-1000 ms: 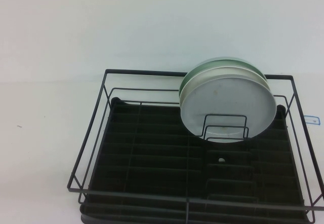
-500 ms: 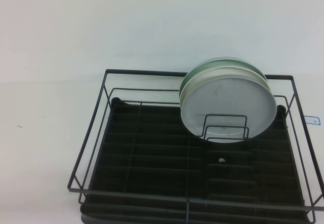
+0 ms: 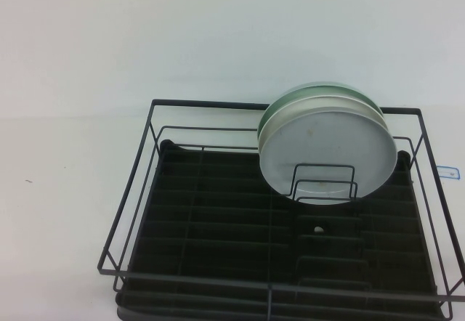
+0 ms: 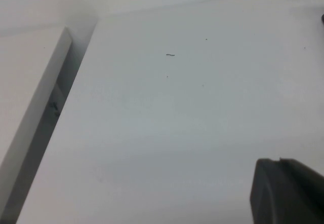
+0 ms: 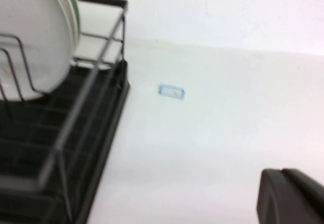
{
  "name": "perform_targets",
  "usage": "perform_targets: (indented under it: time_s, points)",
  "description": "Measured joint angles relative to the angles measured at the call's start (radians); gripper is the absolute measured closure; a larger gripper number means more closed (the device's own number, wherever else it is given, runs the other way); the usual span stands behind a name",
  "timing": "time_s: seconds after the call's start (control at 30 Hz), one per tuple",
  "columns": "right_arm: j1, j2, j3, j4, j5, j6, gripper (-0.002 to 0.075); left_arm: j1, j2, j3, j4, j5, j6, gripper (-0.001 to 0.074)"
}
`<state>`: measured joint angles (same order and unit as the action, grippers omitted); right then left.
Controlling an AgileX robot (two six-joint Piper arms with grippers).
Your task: Place plate on rack
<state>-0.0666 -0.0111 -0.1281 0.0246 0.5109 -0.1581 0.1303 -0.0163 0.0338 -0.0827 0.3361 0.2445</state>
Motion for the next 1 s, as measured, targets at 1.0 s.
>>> perform_targets:
  time_s: [1.0]
  points:
    - [-0.04, 0.0, 0.157, -0.044, -0.116, 0.0, 0.0707, 0.0, -0.015, 0.0, -0.006, 0.004, 0.005, 0.0734]
